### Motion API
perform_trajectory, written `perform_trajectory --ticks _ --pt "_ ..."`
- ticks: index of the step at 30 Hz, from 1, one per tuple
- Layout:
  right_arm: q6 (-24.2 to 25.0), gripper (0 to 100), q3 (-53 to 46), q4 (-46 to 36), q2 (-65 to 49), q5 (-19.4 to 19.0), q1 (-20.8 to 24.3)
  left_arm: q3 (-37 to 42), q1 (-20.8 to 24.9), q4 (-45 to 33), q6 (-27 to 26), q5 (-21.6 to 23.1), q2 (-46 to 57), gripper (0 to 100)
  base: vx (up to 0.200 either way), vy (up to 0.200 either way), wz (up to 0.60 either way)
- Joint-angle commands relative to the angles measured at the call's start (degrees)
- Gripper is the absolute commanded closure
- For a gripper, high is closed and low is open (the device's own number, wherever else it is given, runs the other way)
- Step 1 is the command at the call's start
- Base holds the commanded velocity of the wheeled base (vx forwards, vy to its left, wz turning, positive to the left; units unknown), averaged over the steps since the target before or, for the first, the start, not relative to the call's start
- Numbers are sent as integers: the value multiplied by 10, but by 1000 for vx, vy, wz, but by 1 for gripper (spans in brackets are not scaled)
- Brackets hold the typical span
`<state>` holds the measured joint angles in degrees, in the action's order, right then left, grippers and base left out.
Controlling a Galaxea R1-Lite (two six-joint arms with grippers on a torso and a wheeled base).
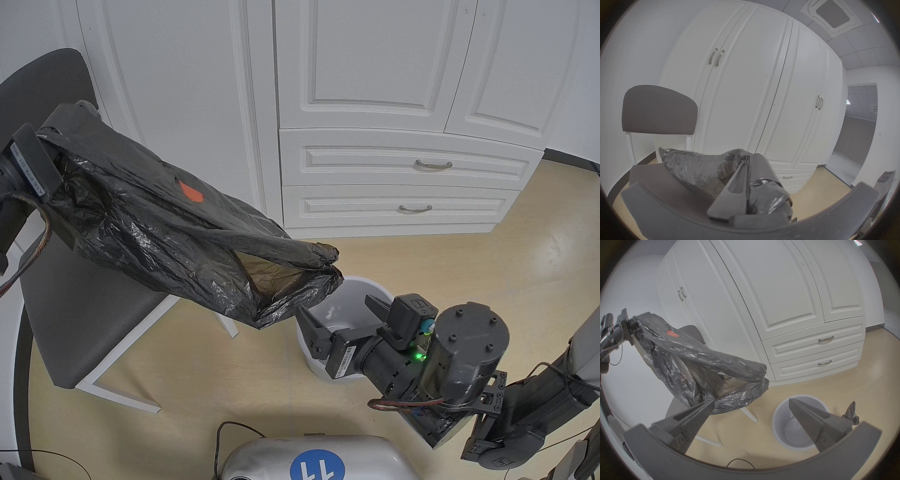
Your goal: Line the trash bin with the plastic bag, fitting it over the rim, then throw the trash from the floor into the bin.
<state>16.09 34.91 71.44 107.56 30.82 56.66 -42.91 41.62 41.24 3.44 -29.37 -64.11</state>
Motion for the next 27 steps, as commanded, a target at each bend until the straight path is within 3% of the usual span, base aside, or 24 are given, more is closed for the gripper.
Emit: perform_trajectory --ticks 1,27 --pt "3 0 20 3 33 3 -1 2 14 0 0 0 15 100 0 0 0" --pt "24 0 74 49 96 25 -13 17 49 0 -19 3 32 100 0 0 0"
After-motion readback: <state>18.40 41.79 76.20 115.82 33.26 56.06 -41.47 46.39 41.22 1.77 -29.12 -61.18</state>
